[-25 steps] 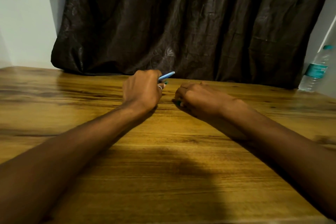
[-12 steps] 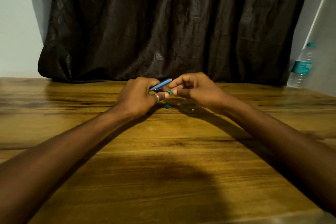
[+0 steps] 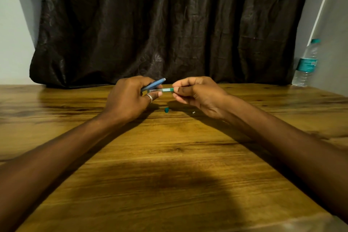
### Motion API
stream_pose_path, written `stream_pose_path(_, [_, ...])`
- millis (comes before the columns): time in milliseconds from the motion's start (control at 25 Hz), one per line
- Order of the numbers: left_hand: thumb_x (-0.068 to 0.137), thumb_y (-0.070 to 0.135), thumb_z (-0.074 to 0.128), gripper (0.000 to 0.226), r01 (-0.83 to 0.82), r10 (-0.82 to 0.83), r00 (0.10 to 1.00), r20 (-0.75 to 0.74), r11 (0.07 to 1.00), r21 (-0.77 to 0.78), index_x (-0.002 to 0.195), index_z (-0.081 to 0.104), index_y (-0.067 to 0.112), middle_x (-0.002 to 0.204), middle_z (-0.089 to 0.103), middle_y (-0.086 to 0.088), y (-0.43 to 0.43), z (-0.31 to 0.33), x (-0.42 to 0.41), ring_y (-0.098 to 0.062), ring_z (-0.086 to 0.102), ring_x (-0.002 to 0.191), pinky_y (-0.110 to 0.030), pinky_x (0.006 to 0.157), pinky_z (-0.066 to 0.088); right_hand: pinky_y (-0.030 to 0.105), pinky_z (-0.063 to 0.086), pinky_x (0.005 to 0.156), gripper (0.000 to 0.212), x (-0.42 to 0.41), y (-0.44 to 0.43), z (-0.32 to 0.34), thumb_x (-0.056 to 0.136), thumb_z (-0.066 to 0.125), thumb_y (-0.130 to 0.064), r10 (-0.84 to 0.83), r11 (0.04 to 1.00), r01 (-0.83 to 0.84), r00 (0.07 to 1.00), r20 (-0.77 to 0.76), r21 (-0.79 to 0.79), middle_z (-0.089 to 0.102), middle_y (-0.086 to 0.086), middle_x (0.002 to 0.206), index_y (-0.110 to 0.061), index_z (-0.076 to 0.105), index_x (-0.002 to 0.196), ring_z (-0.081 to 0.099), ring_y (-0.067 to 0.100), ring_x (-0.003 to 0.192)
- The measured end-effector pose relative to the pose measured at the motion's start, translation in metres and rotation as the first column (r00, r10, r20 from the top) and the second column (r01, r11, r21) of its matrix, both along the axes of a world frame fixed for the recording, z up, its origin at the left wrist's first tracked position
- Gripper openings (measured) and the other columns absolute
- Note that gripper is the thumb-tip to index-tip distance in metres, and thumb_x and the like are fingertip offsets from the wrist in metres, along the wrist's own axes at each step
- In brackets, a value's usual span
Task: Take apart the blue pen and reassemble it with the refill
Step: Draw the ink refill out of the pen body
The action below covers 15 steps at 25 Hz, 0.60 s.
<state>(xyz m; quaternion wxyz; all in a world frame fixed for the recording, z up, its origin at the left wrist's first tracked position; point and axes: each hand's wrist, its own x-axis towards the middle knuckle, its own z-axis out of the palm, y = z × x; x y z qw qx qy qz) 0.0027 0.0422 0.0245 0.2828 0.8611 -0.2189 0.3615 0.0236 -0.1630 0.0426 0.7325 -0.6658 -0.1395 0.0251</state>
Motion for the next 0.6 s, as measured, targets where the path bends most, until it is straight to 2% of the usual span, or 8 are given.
stream_pose_path(160, [0.091,0.029,0.069,0.021,0.017,-0.019,0.999,0.048,0.999,0.042,0.111,0.074,0.024,0.097,0.07,0.004,0.003,0.0,0.003,-0.016,0.066,0.086,-0.049,0.074,0.054,0.026,0.061,0.075,0.019,0.002,0.003,-0.004,0.09,0.055,0.016,0.041,0.993,-0.03,0.995,-0.093,0.112,0.07,0.018,0.09,0.002,0.068,0.095,0.07,0.02,0.081])
stream_pose_path(360, [0.095,0.027,0.063,0.02,-0.009,-0.005,0.993,0.115,0.993,0.115,0.114,0.07,0.026,0.102,0.067,0.005,0.004,0.001,0.003,-0.017,0.063,0.092,-0.047,0.073,0.053,0.025,0.062,0.073,0.02,0.004,0.005,-0.009,0.09,0.055,0.016,0.066,0.986,-0.046,0.99,-0.125,0.159,0.071,0.017,0.089,0.003,0.069,0.097,0.071,0.019,0.082])
stream_pose_path(600, [0.092,0.013,0.06,0.029,-0.015,-0.014,0.99,0.139,0.979,0.203,0.116,0.062,0.029,0.112,0.061,0.005,0.007,0.005,0.002,-0.016,0.059,0.096,-0.046,0.074,0.053,0.024,0.061,0.072,0.019,0.002,0.009,-0.011,0.091,0.054,0.015,0.102,0.981,-0.076,0.985,-0.141,0.177,0.072,0.016,0.087,0.005,0.068,0.101,0.073,0.016,0.076])
